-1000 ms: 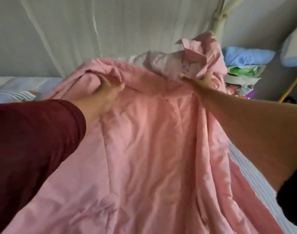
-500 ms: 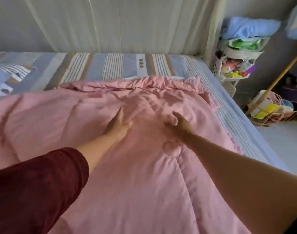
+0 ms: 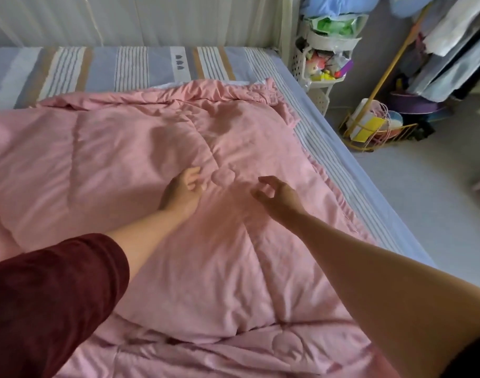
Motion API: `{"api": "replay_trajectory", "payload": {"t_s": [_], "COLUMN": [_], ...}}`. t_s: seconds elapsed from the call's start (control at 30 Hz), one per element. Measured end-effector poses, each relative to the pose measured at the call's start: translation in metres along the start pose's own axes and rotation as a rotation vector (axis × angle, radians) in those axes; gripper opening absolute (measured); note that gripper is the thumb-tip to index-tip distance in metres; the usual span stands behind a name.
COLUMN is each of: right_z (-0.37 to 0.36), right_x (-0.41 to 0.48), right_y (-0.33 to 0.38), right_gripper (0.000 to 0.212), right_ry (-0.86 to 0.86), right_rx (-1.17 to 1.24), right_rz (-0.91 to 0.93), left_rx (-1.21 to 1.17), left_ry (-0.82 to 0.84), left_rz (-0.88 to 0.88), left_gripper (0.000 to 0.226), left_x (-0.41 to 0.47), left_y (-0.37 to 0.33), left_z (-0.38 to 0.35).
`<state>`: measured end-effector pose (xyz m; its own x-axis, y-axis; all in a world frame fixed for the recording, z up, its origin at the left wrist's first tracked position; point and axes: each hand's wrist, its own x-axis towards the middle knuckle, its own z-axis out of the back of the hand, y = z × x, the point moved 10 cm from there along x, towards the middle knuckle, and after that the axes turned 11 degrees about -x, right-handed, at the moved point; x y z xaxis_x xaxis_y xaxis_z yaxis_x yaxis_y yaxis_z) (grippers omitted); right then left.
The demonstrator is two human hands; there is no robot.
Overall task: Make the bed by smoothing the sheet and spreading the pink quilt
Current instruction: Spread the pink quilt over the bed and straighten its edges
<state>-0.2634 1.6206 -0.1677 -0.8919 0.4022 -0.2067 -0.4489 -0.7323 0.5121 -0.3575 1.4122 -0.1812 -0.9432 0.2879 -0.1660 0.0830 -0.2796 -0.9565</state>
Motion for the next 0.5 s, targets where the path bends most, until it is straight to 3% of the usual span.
{"api": "replay_trajectory", "payload": {"t_s": [0.5], "right_z": [-0.024], "right_x": [-0.139], "right_y": [-0.141], "right_gripper": [0.032], "right_ry": [0.115], "right_rx": [0.083], "right_rz": [-0.148], "left_rx": [0.155], "left_ry": [0.289], "left_rz": [0.056], "left_gripper": [0.018], "left_x": [-0.159], "left_y": [0.054], "left_z": [-0.136]}}
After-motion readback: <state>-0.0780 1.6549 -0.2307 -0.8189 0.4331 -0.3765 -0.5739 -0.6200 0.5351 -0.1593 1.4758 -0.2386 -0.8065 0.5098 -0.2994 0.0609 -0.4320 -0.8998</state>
